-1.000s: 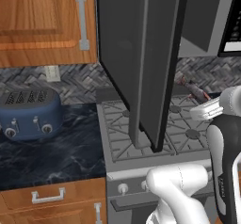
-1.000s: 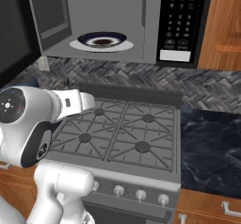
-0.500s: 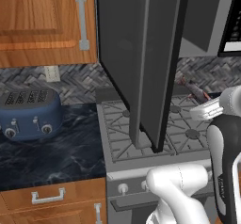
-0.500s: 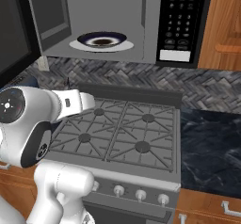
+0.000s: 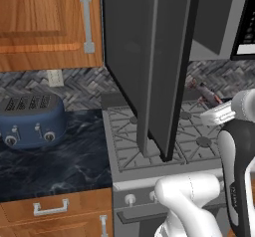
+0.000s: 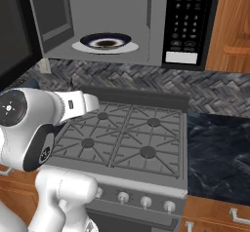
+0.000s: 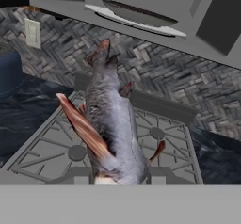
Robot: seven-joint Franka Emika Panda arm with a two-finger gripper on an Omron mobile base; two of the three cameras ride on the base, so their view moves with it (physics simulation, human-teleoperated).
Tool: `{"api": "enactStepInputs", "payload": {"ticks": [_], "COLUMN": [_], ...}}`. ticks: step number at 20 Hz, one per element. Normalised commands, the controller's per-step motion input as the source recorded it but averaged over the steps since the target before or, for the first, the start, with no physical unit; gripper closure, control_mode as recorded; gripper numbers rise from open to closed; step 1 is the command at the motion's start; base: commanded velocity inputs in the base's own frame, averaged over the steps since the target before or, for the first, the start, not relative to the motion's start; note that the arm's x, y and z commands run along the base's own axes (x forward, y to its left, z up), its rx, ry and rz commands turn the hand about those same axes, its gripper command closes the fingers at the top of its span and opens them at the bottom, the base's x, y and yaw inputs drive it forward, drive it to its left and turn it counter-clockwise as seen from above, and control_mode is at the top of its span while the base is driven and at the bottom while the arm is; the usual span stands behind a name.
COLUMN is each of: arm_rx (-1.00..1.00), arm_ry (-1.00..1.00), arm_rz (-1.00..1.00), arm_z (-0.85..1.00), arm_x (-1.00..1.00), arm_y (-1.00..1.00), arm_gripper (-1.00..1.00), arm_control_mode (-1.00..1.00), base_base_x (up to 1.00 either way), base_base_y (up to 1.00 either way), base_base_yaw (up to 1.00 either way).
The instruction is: Transport the fish from the fridge to the microwave and turn on the microwave.
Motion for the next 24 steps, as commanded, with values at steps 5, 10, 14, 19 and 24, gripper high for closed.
{"api": "enactStepInputs", "payload": {"ticks": [5,10,14,19,24], "arm_rx": [0.00,0.00,0.00,0.00,0.00], "arm_ry": [-0.12,-0.04,0.00,0.00,0.00], "arm_rz": [0.00,0.00,0.00,0.00,0.00], "arm_z": [0.17,0.10,0.27,0.26,0.18], "arm_x": [0.21,0.29,0.36,0.37,0.34], "arm_y": [0.00,0.00,0.00,0.00,0.00], "arm_gripper": [1.00,1.00,1.00,1.00,1.00], "arm_control_mode": [-1.00,-1.00,-1.00,-1.00,-1.00], "base_base_x": [0.00,0.00,0.00,0.00,0.00], "base_base_y": [0.00,0.00,0.00,0.00,0.00], "base_base_yaw": [0.00,0.00,0.00,0.00,0.00]}}
